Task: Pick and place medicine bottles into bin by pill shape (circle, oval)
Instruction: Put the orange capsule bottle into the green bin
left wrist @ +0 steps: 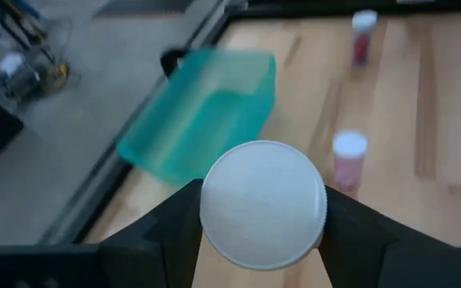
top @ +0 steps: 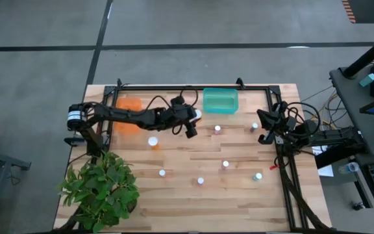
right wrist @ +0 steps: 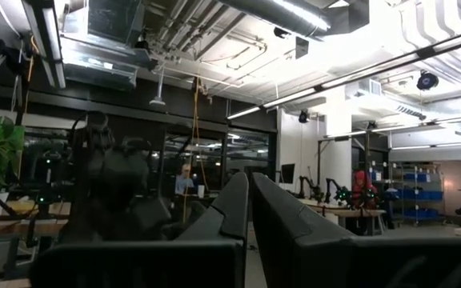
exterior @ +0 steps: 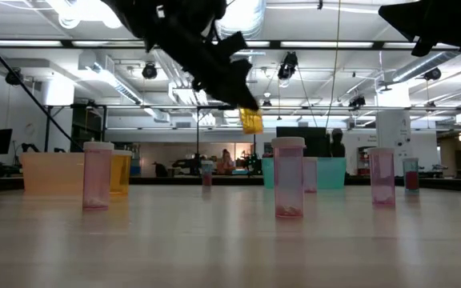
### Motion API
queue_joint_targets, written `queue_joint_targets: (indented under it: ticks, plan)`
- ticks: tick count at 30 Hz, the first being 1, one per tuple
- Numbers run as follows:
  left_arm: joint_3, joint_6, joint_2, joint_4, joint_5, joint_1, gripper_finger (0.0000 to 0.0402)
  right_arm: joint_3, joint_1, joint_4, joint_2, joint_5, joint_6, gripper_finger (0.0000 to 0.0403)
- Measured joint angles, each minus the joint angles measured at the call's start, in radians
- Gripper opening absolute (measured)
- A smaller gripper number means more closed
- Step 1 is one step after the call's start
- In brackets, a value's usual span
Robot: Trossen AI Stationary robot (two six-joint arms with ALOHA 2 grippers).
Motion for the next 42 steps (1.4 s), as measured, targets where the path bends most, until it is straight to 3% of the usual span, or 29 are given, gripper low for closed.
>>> queue_joint_targets:
  ticks: [13, 21, 30, 42]
  plan:
    - [0.068, 0.023, 0.002, 0.134, 0.005, 0.063, 0.0191, 0.0, 0.0, 0.003, 0.0, 0.0, -0.005, 0.0009]
    - [0.068, 0.023, 0.002, 0.272, 0.096, 0.092, 0.0191, 0.0, 0.0, 0.004, 0.0, 0.0, -0.019, 0.0009]
    - [0.075, 0.023, 0.009, 0.288, 0.106, 0.105, 0.0191, 0.0, 0.0, 0.007, 0.0, 0.0, -0.027, 0.0009]
    - [0.363, 0.101, 0.259, 0.225, 0.124, 0.119, 0.0192, 0.0, 0.0, 0.011, -0.001, 0.0, -0.027, 0.0009]
